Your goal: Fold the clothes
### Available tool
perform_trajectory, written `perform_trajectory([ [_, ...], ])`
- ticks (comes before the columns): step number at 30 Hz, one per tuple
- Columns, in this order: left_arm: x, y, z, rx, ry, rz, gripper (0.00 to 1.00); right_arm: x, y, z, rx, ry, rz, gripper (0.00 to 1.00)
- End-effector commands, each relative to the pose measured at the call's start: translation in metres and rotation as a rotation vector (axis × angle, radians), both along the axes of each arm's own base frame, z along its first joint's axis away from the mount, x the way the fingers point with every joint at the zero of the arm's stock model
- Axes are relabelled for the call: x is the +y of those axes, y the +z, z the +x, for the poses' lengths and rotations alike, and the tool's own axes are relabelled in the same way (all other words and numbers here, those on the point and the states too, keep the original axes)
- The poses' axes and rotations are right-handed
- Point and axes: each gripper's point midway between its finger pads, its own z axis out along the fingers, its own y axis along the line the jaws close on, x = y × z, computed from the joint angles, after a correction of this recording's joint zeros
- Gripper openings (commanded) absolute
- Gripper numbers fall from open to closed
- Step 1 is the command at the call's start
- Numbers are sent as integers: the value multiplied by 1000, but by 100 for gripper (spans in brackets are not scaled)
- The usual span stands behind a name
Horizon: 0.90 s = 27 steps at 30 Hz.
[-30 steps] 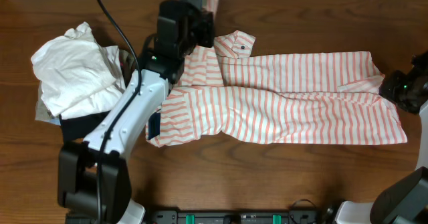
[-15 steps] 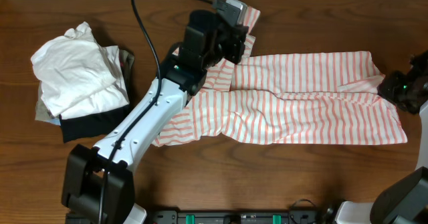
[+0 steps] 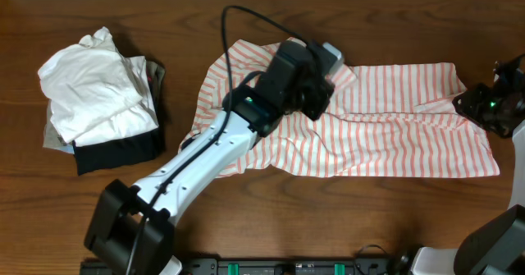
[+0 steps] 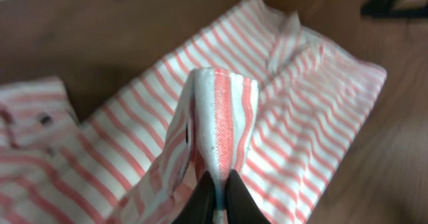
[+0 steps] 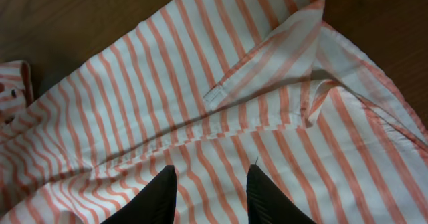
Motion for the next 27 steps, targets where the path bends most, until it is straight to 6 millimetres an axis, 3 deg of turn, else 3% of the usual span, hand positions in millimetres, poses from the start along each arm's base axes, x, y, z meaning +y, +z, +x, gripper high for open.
perform_trajectory([
  [1,-19,-32,-24,60,-82,63,6,9,-2,2,-1,35,9,33],
  [9,-47,-75,-57,129,-170,131,6,9,-2,2,-1,35,9,33],
  [16,-51,-87,-61,145,-180,148,8,8,-2,2,-1,35,9,33],
  [18,-50,-88,-61,148,-180,151,17,8,-2,2,-1,35,8,33],
  [20,-50,-90,-61,152,-180,153,43,8,-2,2,-1,35,8,33],
  [22,-50,-90,-61,152,-180,155,56,8,-2,2,-1,35,8,33],
  [27,-44,-84,-54,130,-151,159,60,9,-2,2,-1,36,10,33],
])
